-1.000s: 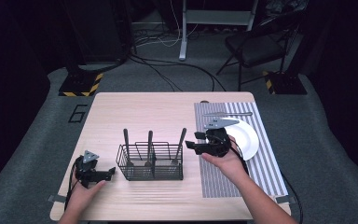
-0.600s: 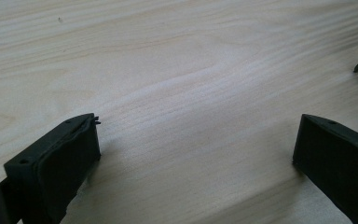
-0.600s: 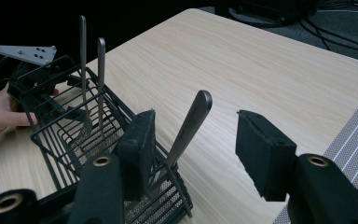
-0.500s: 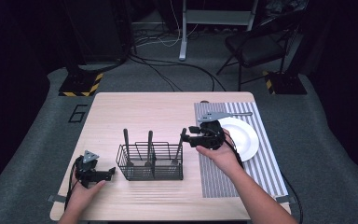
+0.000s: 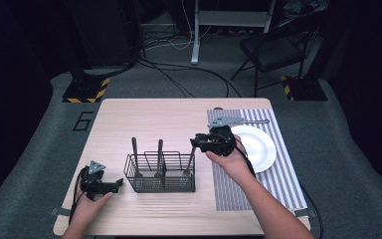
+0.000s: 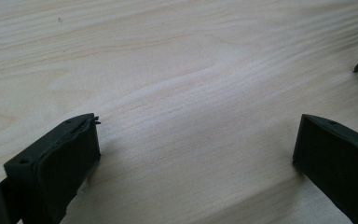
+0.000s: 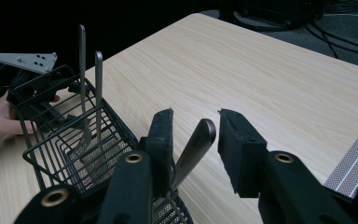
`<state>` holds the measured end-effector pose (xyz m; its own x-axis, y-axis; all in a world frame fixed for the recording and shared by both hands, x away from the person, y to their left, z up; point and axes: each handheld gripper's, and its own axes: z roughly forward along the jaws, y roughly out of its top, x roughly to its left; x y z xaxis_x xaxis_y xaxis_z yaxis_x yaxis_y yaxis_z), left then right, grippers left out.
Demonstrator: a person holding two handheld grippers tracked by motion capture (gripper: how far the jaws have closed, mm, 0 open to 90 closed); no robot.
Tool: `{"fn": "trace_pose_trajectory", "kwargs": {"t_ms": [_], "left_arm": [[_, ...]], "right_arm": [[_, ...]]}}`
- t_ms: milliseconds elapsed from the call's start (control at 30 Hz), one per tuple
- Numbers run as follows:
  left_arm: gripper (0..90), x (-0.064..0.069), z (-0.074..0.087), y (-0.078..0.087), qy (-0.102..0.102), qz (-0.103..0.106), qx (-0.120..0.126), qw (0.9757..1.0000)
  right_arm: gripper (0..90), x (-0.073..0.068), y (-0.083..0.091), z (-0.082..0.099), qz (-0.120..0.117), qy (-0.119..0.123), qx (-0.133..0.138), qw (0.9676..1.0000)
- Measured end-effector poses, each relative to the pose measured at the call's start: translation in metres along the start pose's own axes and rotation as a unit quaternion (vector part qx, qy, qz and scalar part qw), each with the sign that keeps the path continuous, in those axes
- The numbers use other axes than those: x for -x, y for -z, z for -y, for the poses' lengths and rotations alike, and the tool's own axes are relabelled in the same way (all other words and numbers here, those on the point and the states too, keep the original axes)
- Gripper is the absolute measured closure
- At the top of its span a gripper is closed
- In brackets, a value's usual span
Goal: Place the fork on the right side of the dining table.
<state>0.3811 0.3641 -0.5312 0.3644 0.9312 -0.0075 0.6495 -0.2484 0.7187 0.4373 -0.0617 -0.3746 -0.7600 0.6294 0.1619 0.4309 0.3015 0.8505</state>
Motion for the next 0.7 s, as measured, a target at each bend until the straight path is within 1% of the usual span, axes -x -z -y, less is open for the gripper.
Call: {"fn": "trace_pose_trajectory", "kwargs": {"t_ms": [67,433,500,700], "left_arm": [[0.2,0.000,0.000,0.000,0.000,0.000,0.000,1.0000],[0.1,0.000,0.000,0.000,0.000,0.000,0.000,1.0000],[0.1,0.000,0.000,0.000,0.000,0.001,0.000,1.0000],[0.1,0.000,0.000,0.000,0.001,0.000,0.000,1.0000]], "right_arm": [[70.0,0.000,0.000,0.000,-0.001,-0.002,0.001,1.0000],[80.1,-0.001,0.001,-0.005,-0.011,-0.001,0.008,0.9999],[81.5,-0.003,0.002,-0.006,-0.015,-0.001,0.009,0.9998],[84.3,-0.012,0.004,-0.009,-0.035,0.012,0.014,0.9992]]}}
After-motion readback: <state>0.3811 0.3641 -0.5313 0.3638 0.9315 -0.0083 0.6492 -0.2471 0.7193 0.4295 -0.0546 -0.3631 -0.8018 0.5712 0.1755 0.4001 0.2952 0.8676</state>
